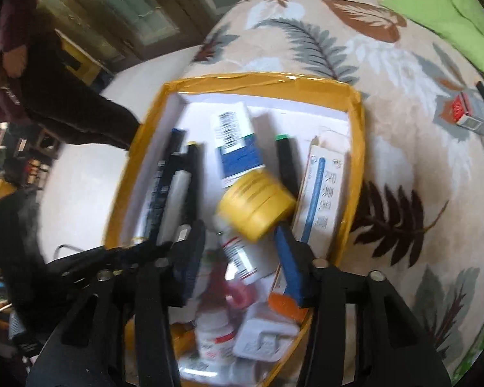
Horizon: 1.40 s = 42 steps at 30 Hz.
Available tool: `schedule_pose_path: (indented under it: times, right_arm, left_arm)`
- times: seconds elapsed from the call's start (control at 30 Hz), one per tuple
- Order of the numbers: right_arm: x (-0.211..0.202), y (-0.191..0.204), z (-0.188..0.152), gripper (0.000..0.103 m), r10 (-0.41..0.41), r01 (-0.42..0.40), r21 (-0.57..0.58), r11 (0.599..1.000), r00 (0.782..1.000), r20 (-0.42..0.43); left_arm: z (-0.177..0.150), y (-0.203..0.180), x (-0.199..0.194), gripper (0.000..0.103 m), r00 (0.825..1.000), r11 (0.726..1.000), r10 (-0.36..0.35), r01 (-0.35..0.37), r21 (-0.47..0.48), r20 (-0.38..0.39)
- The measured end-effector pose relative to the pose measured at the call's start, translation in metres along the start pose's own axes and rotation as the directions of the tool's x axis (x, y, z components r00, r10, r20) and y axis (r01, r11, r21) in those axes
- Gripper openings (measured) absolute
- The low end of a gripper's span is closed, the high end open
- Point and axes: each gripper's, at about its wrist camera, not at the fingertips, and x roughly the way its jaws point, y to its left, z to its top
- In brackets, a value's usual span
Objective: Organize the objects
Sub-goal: 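Carry the white marker and yellow jar into the tray and open both tools, then move both tools back to the grey box and black marker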
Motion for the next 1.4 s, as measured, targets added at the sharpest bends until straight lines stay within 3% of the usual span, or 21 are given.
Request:
schedule_pose_path:
  times: [0.27,0.33,0.4,0.47,0.53,0.63,0.73,0.83,0.9,1.0,1.03,1.17,1.23,1.33,1.4]
  right_arm:
    - [-0.035,-0.021,0.001,0.051,0.114,-0.115,0.027,0.993,0.993,0.025]
    - [-0.050,-0.042,0.008,0.051,0.085,-0.089,0.055,0.995,0.993,0.076]
    - [-0.068,-0.069,0.017,0.051,0.020,-0.036,0.099,0.994,0.986,0.164]
    - [-0.081,-0.102,0.026,0.054,-0.096,0.055,0.176,0.983,0.969,0.229]
    - [-0.088,-0.139,0.036,0.054,-0.160,0.081,0.285,0.955,0.951,0.265]
    - [-0.087,-0.174,0.044,0.054,-0.259,0.146,0.375,0.915,0.927,0.272]
    - [-0.084,-0.205,0.056,0.054,-0.299,0.179,0.406,0.896,0.920,0.253]
    - [-0.083,-0.226,0.061,0.054,-0.259,0.105,0.493,0.864,0.932,0.255]
    - [-0.083,-0.228,0.067,0.054,-0.276,0.101,0.535,0.839,0.926,0.257]
    - [-0.069,-0.227,0.080,0.054,-0.341,0.190,0.594,0.782,0.927,0.153]
    - [-0.064,-0.229,0.083,0.054,-0.344,0.183,0.631,0.753,0.928,0.141]
    - [-0.051,-0.229,0.096,0.054,-0.394,0.232,0.673,0.702,0.914,0.096]
    - [-0.036,-0.233,0.102,0.065,-0.400,0.261,0.671,0.694,0.914,0.059]
    - [-0.025,-0.237,0.104,0.068,-0.419,0.288,0.648,0.705,0.907,0.053]
    - [-0.030,-0.234,0.101,0.049,-0.406,0.265,0.629,0.731,0.910,0.088]
  left_arm:
    - [-0.007,-0.010,-0.014,0.038,0.999,1.000,0.018,-0.018,-0.014,0.036]
    - [-0.010,-0.009,-0.024,0.041,0.998,0.999,-0.008,0.010,-0.039,0.064]
    - [-0.014,-0.009,-0.040,0.056,0.991,0.996,-0.041,0.051,-0.080,0.124]
    - [-0.019,-0.017,-0.052,0.072,0.985,0.995,-0.061,0.074,-0.074,0.163]
    - [-0.025,-0.031,-0.059,0.076,0.980,0.996,-0.061,0.072,-0.049,0.189]
    - [-0.037,-0.049,-0.064,0.076,0.975,0.994,-0.095,0.103,-0.032,0.201]
    - [-0.049,-0.060,-0.065,0.076,0.969,0.990,-0.125,0.135,-0.036,0.215]
    - [-0.054,-0.069,-0.063,0.076,0.969,0.990,-0.130,0.139,-0.029,0.211]
    - [-0.058,-0.075,-0.063,0.076,0.969,0.992,-0.120,0.128,-0.021,0.215]
    - [-0.060,-0.075,-0.065,0.076,0.968,0.993,-0.106,0.116,-0.029,0.228]
    - [-0.061,-0.074,-0.066,0.076,0.967,0.993,-0.101,0.112,-0.032,0.233]
    - [-0.066,-0.070,-0.069,0.076,0.964,0.995,-0.075,0.091,-0.050,0.254]
    - [-0.066,-0.066,-0.067,0.076,0.965,0.993,-0.075,0.095,-0.067,0.252]
    - [-0.066,-0.064,-0.063,0.076,0.968,0.992,-0.077,0.098,-0.080,0.240]
    - [-0.066,-0.064,-0.064,0.076,0.967,0.992,-0.075,0.097,-0.080,0.243]
